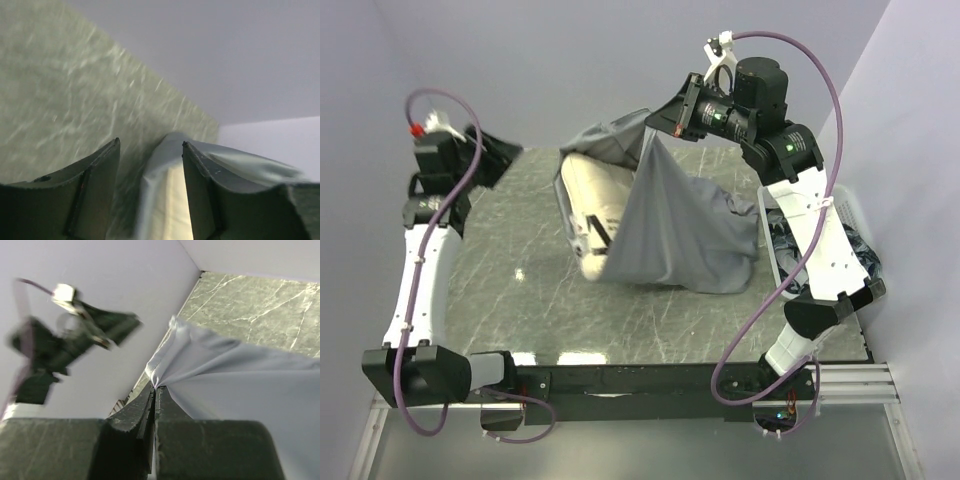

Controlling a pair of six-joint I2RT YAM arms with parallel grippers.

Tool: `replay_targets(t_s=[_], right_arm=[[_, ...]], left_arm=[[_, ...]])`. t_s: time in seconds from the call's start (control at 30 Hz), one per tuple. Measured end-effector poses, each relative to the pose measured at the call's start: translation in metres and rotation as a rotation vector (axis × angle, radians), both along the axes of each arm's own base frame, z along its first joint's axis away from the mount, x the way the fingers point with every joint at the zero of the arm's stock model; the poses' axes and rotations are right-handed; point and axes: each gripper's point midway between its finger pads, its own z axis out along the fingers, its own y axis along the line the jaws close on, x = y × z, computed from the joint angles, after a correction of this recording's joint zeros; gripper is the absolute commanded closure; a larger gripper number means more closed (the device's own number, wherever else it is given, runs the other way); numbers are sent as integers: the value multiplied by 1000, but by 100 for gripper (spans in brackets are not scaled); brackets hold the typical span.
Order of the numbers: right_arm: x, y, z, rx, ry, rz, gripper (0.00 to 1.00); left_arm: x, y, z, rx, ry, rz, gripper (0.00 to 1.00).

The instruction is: Put the pillow into the pillowcase

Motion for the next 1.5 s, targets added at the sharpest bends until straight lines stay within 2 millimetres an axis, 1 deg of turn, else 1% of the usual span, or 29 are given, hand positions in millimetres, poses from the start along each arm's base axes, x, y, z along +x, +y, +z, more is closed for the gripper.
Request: replay_targets(t_s=[0.03, 0.07, 0.1, 0.13, 0.17, 0.23, 0.3, 0.37, 0.47, 0.57, 0.67, 0.8, 0.87, 0.97, 1.27, 1.33, 1.37, 1.4, 1.43, 1.47, 1.5], right_arm=[[-1, 0, 0, 0, 1, 3, 100], [-2, 0, 0, 1, 2, 7, 100], [-2, 0, 0, 0, 5, 10, 100], [-3, 0, -1, -2, 10, 12, 100], [-4, -1, -2, -5, 15, 13, 100], [-5, -1, -3, -9, 23, 14, 100], [-6, -2, -3, -11, 22, 13, 100], [-6, -3, -2, -12, 20, 12, 100], [-6, -4, -1, -14, 18, 10, 100], [-6, -4, -2, -16, 23, 9, 100], [-6, -4, -2, -16, 22, 7, 100], [-5, -5, -3, -17, 22, 3, 100], [-5, -5, -3, -17, 23, 3, 100], [-5, -5, -3, -17, 23, 3, 100], [-5, -6, -4, -22, 24, 0, 100], [-5, -6, -4, -22, 24, 0, 100], [-5, -6, -4, -22, 24, 0, 100], [-5, -6, -4, -22, 24, 0, 100], [-5, -6, -4, -22, 24, 0, 100], [-5, -6, -4, -22, 24, 0, 100], [-5, -6, -4, -22, 25, 0, 100]], left_arm=[[-3, -4, -21, -16, 38, -14, 45], [-5, -6, -38, -29, 70, -27, 44], [-9, -11, -60, -50, 116, -43, 44], [-12, -14, -76, -61, 142, -55, 42], [-17, -20, -96, -76, 181, -72, 42], [-30, -35, -124, -103, 238, -115, 42], [-48, -55, -140, -123, 264, -172, 42], [-67, -72, -143, -139, 247, -220, 41], [-98, -89, -143, -182, 198, -267, 38], [-127, -97, -146, -234, 157, -289, 35], [-139, -99, -151, -264, 142, -297, 35], [-141, -106, -154, -290, 134, -318, 36], [-140, -112, -154, -301, 134, -334, 38], [-138, -122, -152, -308, 127, -367, 40], [-134, -154, -164, -300, 158, -437, 43], [-133, -159, -163, -304, 152, -444, 52], [-131, -162, -163, -304, 149, -447, 61], [-130, -164, -164, -306, 149, -449, 82], [-128, -166, -165, -305, 151, -449, 93], [-125, -168, -169, -292, 159, -452, 99], [-122, -170, -170, -289, 168, -450, 99]])
